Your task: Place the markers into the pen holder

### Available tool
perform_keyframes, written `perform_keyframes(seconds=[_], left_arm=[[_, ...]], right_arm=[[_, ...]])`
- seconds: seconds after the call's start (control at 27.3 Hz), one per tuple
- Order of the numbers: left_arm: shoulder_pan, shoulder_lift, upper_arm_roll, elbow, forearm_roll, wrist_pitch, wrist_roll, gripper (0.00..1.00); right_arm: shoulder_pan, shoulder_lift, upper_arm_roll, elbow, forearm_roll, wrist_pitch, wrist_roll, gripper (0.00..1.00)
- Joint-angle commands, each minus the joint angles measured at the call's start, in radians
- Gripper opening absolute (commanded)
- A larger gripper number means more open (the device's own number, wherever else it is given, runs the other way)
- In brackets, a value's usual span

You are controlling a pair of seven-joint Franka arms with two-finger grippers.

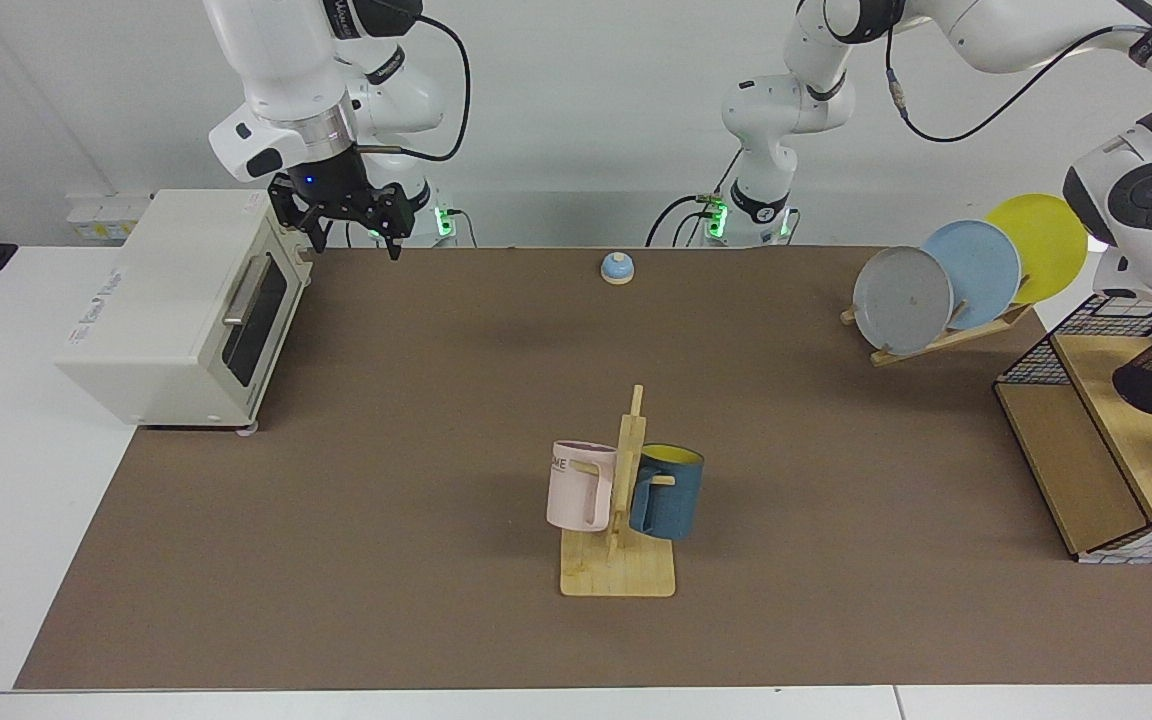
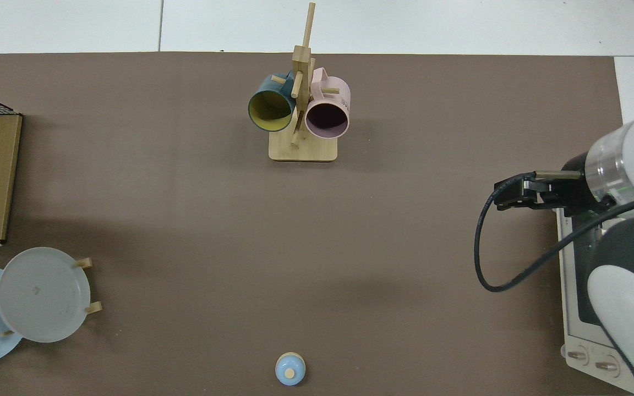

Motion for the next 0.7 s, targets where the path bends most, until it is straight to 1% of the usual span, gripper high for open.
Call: perform_keyframes(seconds=[0.0, 0.66], left_arm=[[-0.003, 0.004, 0.009, -0.023, 0.024, 0.047, -0.031, 0.0], [0.007, 0.016, 0.014, -0.032, 0.023, 0.062, -0.031, 0.0]], right_arm=[[-0.018, -0.017, 0.011, -0.02, 0.02, 0.011, 0.01, 1.0], [-0.018, -0.017, 0.011, -0.02, 0.02, 0.011, 0.01, 1.0]])
